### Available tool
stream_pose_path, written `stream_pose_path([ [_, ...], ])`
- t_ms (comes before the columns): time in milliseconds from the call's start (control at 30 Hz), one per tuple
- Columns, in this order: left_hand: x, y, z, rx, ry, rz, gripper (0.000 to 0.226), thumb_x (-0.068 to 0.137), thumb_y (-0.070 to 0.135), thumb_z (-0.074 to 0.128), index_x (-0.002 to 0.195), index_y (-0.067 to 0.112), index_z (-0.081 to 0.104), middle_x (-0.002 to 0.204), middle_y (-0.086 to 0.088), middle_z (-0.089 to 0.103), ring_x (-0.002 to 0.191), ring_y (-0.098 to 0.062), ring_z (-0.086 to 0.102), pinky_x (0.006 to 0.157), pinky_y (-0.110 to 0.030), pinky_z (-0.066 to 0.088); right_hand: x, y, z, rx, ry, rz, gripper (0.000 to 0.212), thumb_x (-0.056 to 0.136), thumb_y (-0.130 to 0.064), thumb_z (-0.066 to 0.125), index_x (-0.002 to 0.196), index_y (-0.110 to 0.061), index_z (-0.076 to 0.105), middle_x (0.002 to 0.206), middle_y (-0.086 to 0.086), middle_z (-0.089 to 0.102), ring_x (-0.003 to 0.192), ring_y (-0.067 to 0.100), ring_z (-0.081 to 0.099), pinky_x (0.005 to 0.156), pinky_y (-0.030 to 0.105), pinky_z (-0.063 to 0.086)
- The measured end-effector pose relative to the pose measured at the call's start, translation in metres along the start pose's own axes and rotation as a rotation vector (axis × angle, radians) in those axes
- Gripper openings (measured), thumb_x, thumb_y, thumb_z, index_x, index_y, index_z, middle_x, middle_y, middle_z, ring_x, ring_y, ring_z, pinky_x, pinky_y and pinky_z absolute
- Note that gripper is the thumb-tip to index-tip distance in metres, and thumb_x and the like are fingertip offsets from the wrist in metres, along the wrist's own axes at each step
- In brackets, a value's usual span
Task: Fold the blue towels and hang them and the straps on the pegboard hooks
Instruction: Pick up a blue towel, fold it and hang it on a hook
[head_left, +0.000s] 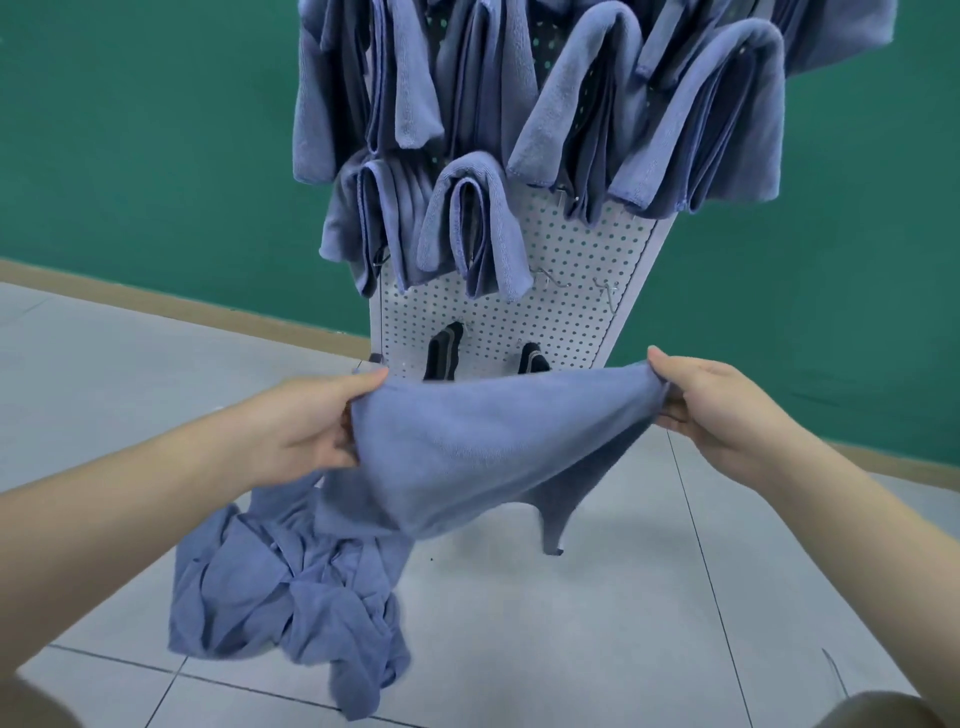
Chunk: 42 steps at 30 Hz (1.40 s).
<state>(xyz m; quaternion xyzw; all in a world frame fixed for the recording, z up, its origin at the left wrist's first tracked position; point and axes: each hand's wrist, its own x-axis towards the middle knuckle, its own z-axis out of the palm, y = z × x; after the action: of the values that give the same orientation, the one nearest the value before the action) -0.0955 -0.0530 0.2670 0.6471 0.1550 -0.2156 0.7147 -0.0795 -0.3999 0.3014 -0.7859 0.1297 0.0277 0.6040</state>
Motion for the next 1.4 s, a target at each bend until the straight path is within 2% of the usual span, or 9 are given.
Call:
stream_pose_path([
  [100, -0.012, 0.008, 0.008, -0.049, -0.105, -0.083, 0.021, 0.083, 0.032, 0.073, 0.09, 0.013, 0.072, 0.094, -0.007, 0.077, 0.084, -0.022, 0.071, 0.083, -0.035, 0.054, 0.004, 0.001, 0.003, 0.063, 0.006, 0.075, 0.03, 0.105, -0.03, 0.058, 0.112, -0.004, 0.07, 0.115, 0.012, 0.076, 0.108, 0.026, 0.071, 0.095, 0.033, 0.054],
  [200, -0.02, 0.018, 0.008, -0.069, -0.176, 0.158, 0.008, 0.066, 0.022, 0.077, 0.067, 0.013, 0.077, 0.084, -0.003, 0.076, 0.078, -0.014, 0.071, 0.095, -0.032, 0.051, 0.008, -0.002, 0.003, 0.133, 0.017, 0.121, 0.029, 0.102, -0.029, 0.064, 0.117, -0.005, 0.068, 0.121, 0.011, 0.074, 0.115, 0.025, 0.069, 0.098, 0.035, 0.054],
  [333, -0.015, 0.021, 0.001, 0.025, 0.043, 0.375, 0.011, 0.094, 0.007, 0.065, 0.101, 0.006, 0.074, 0.106, -0.011, 0.078, 0.093, -0.018, 0.072, 0.095, -0.031, 0.055, 0.01, -0.003, 0.006, 0.149, -0.015, 0.146, 0.025, 0.097, -0.027, 0.071, 0.113, -0.008, 0.07, 0.127, 0.014, 0.072, 0.112, 0.025, 0.069, 0.1, 0.035, 0.053],
  [500, -0.008, 0.026, -0.014, 0.121, 0.224, 0.474, 0.014, 0.101, 0.011, 0.062, 0.093, 0.009, 0.073, 0.093, -0.007, 0.076, 0.083, -0.016, 0.069, 0.082, -0.029, 0.056, 0.006, -0.008, 0.016, 0.151, -0.083, 0.169, 0.016, 0.098, -0.021, 0.069, 0.106, -0.008, 0.072, 0.11, 0.009, 0.075, 0.092, 0.019, 0.069, 0.079, 0.029, 0.053],
  [633, -0.009, 0.039, -0.036, 0.165, 0.369, 0.6, 0.014, 0.099, 0.017, 0.066, 0.089, 0.012, 0.075, 0.093, -0.011, 0.075, 0.083, -0.019, 0.065, 0.087, -0.04, 0.056, 0.002, -0.015, 0.021, 0.14, -0.144, 0.174, 0.015, 0.096, -0.016, 0.069, 0.107, -0.007, 0.074, 0.104, 0.005, 0.076, 0.094, 0.019, 0.069, 0.085, 0.029, 0.052],
  [800, -0.007, 0.042, -0.061, 0.268, 0.457, 0.658, 0.078, 0.078, 0.064, 0.064, 0.091, -0.013, 0.055, 0.082, -0.006, 0.048, 0.076, -0.02, 0.041, 0.076, -0.04, 0.034, -0.002, -0.018, 0.033, 0.124, -0.2, 0.166, 0.013, 0.097, -0.02, 0.068, 0.105, -0.011, 0.072, 0.101, 0.007, 0.069, 0.094, 0.02, 0.065, 0.097, 0.032, 0.051],
  [967, -0.007, 0.044, -0.068, 0.114, 0.462, 0.637, 0.083, 0.075, 0.069, 0.071, 0.091, -0.011, 0.059, 0.092, -0.002, 0.048, 0.081, -0.021, 0.042, 0.082, -0.04, 0.033, -0.001, -0.02, 0.038, 0.175, -0.133, 0.1, 0.012, 0.097, -0.022, 0.069, 0.105, -0.014, 0.071, 0.113, 0.009, 0.073, 0.112, 0.024, 0.067, 0.112, 0.042, 0.046],
  [1167, -0.007, 0.049, -0.06, -0.052, 0.397, 0.651, 0.044, 0.094, 0.051, 0.068, 0.087, 0.007, 0.067, 0.095, -0.007, 0.065, 0.083, -0.018, 0.058, 0.083, -0.034, 0.047, 0.001, -0.025, 0.043, 0.308, -0.175, -0.03, 0.018, 0.1, -0.022, 0.062, 0.115, -0.012, 0.065, 0.116, 0.005, 0.069, 0.105, 0.019, 0.064, 0.115, 0.041, 0.044],
  [1400, -0.009, 0.05, -0.057, 0.019, 0.211, 0.735, 0.013, 0.103, 0.017, 0.06, 0.099, 0.012, 0.072, 0.099, -0.001, 0.077, 0.091, -0.014, 0.07, 0.085, -0.026, 0.057, -0.004, -0.035, 0.041, 0.281, -0.137, -0.245, 0.019, 0.103, -0.017, 0.059, 0.09, -0.012, 0.072, 0.088, 0.0, 0.075, 0.077, 0.012, 0.067, 0.075, 0.022, 0.054],
])
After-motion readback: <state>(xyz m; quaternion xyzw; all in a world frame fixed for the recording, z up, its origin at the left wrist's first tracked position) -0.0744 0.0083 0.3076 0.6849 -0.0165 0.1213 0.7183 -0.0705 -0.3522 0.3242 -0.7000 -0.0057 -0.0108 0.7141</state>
